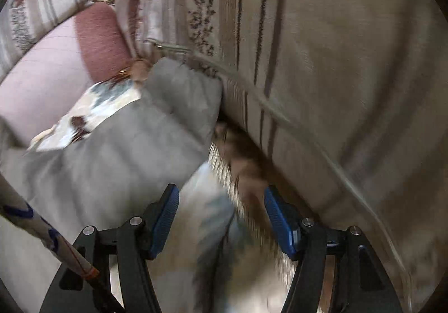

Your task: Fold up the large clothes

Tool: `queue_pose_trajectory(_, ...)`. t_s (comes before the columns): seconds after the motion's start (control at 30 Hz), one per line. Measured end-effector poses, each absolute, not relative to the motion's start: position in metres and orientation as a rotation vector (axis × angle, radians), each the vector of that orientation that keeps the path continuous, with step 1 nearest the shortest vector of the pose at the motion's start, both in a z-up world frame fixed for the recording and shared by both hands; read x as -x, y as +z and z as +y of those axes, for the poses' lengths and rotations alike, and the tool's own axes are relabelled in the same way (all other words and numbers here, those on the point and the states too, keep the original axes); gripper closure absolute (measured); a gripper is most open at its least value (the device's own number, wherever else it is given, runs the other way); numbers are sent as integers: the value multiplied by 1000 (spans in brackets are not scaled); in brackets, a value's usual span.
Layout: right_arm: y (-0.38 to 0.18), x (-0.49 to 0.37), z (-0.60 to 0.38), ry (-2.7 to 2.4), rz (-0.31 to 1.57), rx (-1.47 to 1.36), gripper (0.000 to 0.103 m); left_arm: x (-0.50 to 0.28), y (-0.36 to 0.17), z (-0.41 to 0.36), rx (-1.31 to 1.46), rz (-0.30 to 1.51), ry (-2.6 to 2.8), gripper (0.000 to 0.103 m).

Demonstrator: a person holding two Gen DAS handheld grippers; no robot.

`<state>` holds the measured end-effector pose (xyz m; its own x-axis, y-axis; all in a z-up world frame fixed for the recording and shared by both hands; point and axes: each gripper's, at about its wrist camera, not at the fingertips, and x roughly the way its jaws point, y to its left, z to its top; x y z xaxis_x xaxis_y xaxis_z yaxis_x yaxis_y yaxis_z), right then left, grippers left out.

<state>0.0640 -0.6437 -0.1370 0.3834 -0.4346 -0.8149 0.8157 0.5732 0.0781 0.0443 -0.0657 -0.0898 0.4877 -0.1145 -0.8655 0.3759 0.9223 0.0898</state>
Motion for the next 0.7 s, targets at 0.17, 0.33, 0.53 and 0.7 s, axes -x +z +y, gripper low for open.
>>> queue_pose_trajectory(0.17,-149,-85,-665,-832,810,-602,35,-56,-99,-70,-300,1055,-269,32)
queue_pose_trajectory(0.33,-142,-95,-672,-766,798,-657,83,-57,-102,-71,-303,1060,-264,32)
queue_pose_trajectory(0.53,-78,-57,-665,-794,705,-589,93,-47,-97,-68,-289,1037,-298,32)
queue_pose_trajectory(0.7,-8,-10,-661,-891,628,-498,95,-34,-86,-54,-251,1000,-312,32)
